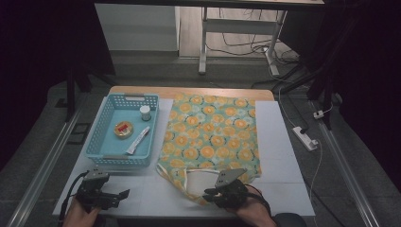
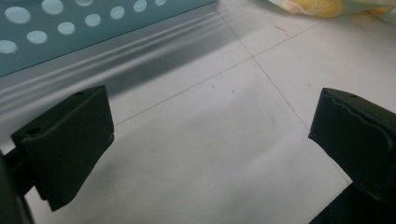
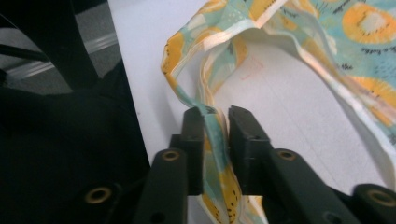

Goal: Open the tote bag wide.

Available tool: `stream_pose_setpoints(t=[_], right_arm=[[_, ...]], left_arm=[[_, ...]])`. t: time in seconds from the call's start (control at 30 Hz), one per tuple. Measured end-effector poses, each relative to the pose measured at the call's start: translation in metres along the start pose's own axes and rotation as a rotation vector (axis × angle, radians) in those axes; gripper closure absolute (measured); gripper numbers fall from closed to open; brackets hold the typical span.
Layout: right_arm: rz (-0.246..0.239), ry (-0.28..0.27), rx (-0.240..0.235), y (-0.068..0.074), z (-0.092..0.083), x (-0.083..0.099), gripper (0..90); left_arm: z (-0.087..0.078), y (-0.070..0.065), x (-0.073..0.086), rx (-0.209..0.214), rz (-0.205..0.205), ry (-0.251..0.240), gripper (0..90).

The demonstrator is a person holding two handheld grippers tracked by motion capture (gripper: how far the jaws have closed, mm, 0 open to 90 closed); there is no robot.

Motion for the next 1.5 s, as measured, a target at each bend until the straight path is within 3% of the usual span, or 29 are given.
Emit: stream_pose_setpoints(t=[0.17,0.27,0.6,0.83,0.97,1.07,1.27,1.5], right_arm=[[0.009,-0.024,-0.015,-0.002,-0.006,-0.008,89.4],[0.006,-0.034,-0.001,-0.008,-0.010,-0.014,89.8],[0.062,-0.071,0.010,-0.039,-0.020,-0.040,90.0],[0.054,-0.111,0.041,-0.059,-0.026,-0.058,90.0],[0.053,-0.119,0.055,-0.067,-0.026,-0.064,90.0],[0.053,-0.137,0.078,-0.079,-0.026,-0.073,90.0],[0.056,-0.165,0.102,-0.096,-0.025,-0.090,90.0],[0.074,-0.207,0.121,-0.115,-0.030,-0.108,90.0]], left_arm=[[0.000,0.000,0.000,0.000,-0.001,-0.001,0.0],[0.000,0.000,0.000,-0.001,-0.002,-0.002,0.0],[0.000,0.000,0.000,0.000,-0.005,-0.001,0.0],[0.000,0.001,0.000,0.001,-0.015,-0.001,0.0],[0.000,0.004,0.000,0.002,-0.043,0.000,0.0],[-0.001,0.006,0.000,0.015,-0.058,-0.009,0.0],[0.000,0.001,-0.002,0.028,-0.020,-0.010,0.0],[0.000,0.000,-0.005,0.078,-0.025,-0.040,0.3]])
Point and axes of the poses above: each handheld gripper's, and its own axes: z roughly forward along the jaws, x roughly out of its underside, y roughly to its left, the point moved 8 cm from there along z, roughly forward along the jaws, and after that the axes turned 8 degrees about z, right-handed, at the moved point
